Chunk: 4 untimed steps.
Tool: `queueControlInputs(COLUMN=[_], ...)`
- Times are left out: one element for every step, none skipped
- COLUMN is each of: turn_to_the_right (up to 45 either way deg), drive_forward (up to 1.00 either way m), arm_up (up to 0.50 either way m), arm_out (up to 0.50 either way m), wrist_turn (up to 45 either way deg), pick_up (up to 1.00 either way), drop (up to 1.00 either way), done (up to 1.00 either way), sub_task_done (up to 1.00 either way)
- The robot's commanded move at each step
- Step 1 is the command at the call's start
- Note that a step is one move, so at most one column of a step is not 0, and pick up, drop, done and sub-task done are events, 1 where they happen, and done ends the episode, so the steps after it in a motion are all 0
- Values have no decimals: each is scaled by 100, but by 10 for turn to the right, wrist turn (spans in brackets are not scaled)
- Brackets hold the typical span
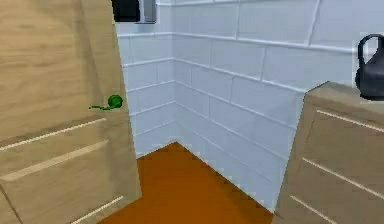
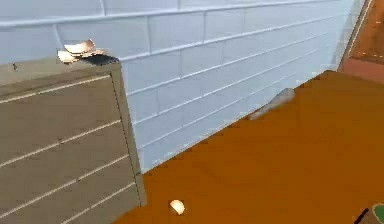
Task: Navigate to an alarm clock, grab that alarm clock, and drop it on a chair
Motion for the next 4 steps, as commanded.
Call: queueControlInputs(turn_to_the_right=[-420, 0, -270, 0], drive_forward=[0, 50, 0, 45], arm_up=[0, 0, 0, 0], arm_out=[0, 0, 0, 0], wrist_turn=[0, 0, 0, 0], pick_up=[0, 0, 0, 0], drop=[0, 0, 0, 0], done=[0, 0, 0, 0], sub_task_done=[0, 0, 0, 0])
